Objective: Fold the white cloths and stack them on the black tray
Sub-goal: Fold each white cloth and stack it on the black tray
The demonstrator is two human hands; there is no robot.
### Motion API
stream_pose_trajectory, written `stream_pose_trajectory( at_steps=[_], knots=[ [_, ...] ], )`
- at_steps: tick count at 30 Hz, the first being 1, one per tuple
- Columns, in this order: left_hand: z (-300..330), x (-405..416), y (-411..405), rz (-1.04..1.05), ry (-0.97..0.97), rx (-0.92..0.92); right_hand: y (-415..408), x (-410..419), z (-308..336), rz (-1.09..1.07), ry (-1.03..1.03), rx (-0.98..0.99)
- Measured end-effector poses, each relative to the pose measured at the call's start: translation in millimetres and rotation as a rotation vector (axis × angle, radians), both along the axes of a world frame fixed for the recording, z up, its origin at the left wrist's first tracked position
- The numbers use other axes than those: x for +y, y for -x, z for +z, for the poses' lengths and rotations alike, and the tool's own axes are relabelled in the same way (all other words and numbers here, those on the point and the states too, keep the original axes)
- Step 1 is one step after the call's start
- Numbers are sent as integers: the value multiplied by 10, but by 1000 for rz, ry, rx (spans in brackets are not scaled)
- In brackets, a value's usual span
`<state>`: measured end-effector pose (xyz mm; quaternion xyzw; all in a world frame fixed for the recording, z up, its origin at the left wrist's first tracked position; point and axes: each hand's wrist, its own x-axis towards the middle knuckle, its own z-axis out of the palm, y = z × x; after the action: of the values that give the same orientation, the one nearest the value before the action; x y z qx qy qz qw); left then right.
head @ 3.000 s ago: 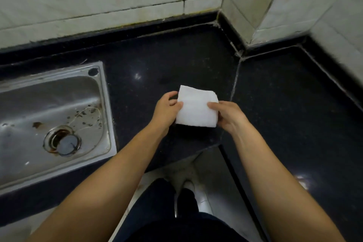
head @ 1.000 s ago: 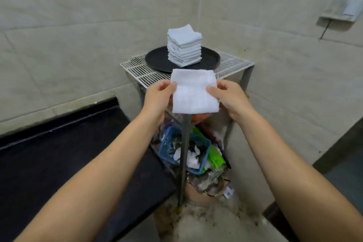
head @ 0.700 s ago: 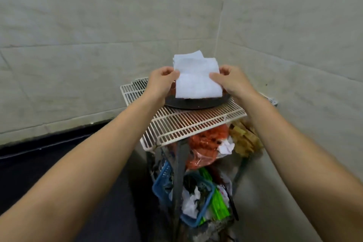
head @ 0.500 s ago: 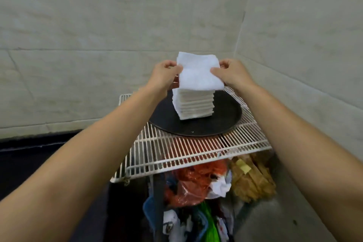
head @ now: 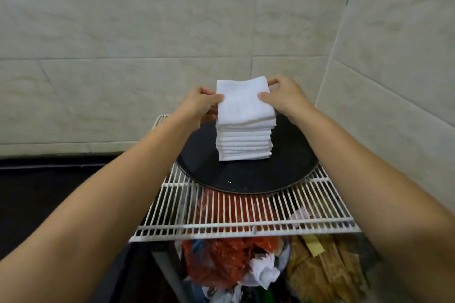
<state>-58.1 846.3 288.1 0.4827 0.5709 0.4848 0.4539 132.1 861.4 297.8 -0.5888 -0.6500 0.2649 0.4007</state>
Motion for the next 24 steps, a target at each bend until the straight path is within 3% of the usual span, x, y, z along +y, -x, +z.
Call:
stream_pose_trajectory(
  at_steps=[5,8,11,16,24],
  knots=[
    [-122,12,66,115,25,-50,-132,-34,-56,-84,35,215],
    [-368,-27,113,150,170,-154,-252,-82,-304,-31,276,469],
    [-576,-122,25,37,274,-327,-219,-139,-569,5,473,616],
    [-610,-233,-218,-12,235,-467,-31,-192,-646,83,461,686],
    [-557,-294,-358,-16,222,-405,29,-231,-650,145,459,735]
  ],
)
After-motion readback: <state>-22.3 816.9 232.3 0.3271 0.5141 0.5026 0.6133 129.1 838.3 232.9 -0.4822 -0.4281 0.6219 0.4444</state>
